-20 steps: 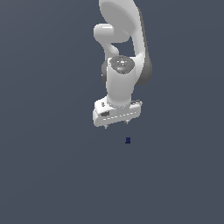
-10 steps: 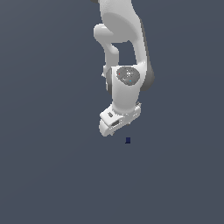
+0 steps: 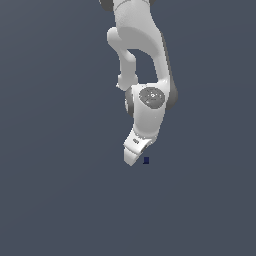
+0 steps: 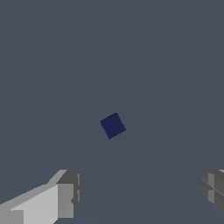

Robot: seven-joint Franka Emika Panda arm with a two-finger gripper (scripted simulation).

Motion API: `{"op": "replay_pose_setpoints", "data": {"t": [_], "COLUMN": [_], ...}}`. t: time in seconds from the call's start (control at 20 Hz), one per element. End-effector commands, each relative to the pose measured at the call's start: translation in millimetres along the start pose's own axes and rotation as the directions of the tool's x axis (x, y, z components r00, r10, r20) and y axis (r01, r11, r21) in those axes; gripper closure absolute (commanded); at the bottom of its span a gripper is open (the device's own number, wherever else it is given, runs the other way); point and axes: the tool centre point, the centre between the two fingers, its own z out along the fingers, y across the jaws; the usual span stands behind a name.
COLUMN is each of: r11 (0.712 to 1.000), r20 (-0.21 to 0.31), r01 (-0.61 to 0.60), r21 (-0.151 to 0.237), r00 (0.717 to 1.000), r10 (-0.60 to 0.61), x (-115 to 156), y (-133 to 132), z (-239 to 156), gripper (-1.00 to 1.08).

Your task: Pick up the object and move it to a goal position.

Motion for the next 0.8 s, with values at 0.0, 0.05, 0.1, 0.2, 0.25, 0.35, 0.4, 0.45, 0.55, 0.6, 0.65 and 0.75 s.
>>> {"op": "replay_pose_setpoints", "data": {"t": [0.0, 0.05, 0.1, 0.2, 0.25, 0.35, 0.4, 0.45, 0.55, 0.6, 0.65, 0.75], "r11": [0.997, 0.994, 0.99, 0.979, 0.973, 0.959, 0.952, 0.944, 0.93, 0.923, 0.917, 0.905], "r20": [0.0, -0.001, -0.001, -0.003, -0.004, -0.006, -0.007, -0.008, -0.01, -0.011, -0.013, -0.014], "r01": [0.08, 0.111, 0.142, 0.203, 0.231, 0.283, 0.307, 0.328, 0.367, 0.383, 0.399, 0.424], "r21": [0.004, 0.005, 0.007, 0.01, 0.011, 0.014, 0.015, 0.016, 0.017, 0.018, 0.018, 0.019], "r00": [0.997, 0.994, 0.99, 0.979, 0.973, 0.959, 0.952, 0.945, 0.93, 0.924, 0.917, 0.905], "r10": [-0.08, -0.111, -0.142, -0.203, -0.231, -0.283, -0.307, -0.328, -0.367, -0.383, -0.398, -0.424], "x": [5, 6, 8, 12, 13, 16, 18, 19, 21, 22, 23, 25], "y": [-3, -4, -5, -7, -8, -10, -11, -12, -13, -14, -15, -16], "z": [7, 10, 13, 18, 20, 25, 27, 29, 33, 34, 36, 38], "gripper": [-0.92, -0.92, -0.92, -0.92, -0.92, -0.92, -0.92, -0.92, -0.92, -0.92, -0.92, -0.92]}}
